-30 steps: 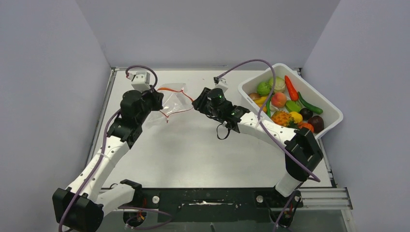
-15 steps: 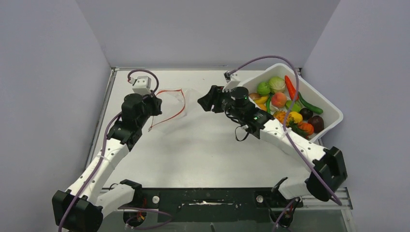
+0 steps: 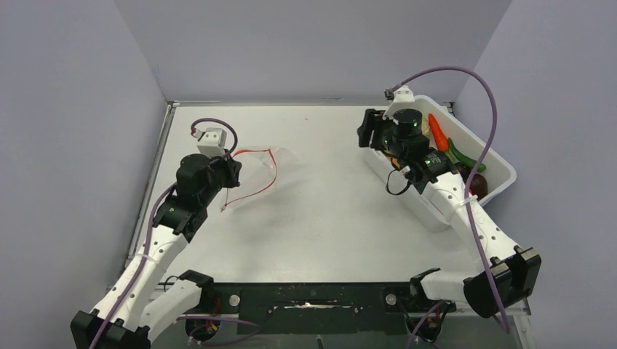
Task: Place the food in the zip-top bag and seal the zipper
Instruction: Open the zipper of the food storage bag, then pick up the fake fruit from the bin.
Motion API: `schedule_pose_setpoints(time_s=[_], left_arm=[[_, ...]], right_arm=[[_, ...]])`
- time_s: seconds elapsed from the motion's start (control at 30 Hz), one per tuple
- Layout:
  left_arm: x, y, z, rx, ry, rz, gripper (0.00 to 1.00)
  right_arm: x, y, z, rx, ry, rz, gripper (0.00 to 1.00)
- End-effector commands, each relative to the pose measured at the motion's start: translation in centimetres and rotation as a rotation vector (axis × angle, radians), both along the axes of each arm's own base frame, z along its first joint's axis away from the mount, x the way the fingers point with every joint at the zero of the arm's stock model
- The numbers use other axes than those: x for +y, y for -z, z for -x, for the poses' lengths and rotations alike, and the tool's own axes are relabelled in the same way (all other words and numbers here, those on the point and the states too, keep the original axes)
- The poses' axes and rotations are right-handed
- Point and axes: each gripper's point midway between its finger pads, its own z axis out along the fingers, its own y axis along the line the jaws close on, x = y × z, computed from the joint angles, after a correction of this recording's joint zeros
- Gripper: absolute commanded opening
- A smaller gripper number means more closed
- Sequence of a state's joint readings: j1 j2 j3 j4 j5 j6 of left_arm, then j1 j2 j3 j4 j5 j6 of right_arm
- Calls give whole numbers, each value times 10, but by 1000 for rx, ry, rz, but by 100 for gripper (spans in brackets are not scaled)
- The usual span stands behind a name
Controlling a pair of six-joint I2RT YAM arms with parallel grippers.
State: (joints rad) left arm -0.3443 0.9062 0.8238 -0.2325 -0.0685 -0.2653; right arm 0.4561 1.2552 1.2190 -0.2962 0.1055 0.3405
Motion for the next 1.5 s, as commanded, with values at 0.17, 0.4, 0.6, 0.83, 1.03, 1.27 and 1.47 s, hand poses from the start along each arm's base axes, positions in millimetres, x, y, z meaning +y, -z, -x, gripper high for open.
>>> schedule_pose_setpoints(time_s=[0.17,0.4,0.6,0.83,1.03,1.27,1.47], left_arm=[[-9,-5,10,-40,79,1,0],[-9,-10,14,-64,82,10,0],[-8,-7,18,-57,80,0,0],[-4,-11,18,-72,66,-4,0],[-3,-10,17,-72,56,-7,0],[-2,-12,17,-78,53,-7,0],[-1,-12,17,-78,51,-9,0]], right_arm=[[-143,42,-27,127,369,258,67],[-215,86,-39,217,474,221,69],[-236,116,-69,238,463,276,64],[-255,131,-102,258,445,305,68],[-266,147,-121,285,432,318,75],[-264,167,-137,311,372,308,76],[-264,186,-141,356,365,299,74]])
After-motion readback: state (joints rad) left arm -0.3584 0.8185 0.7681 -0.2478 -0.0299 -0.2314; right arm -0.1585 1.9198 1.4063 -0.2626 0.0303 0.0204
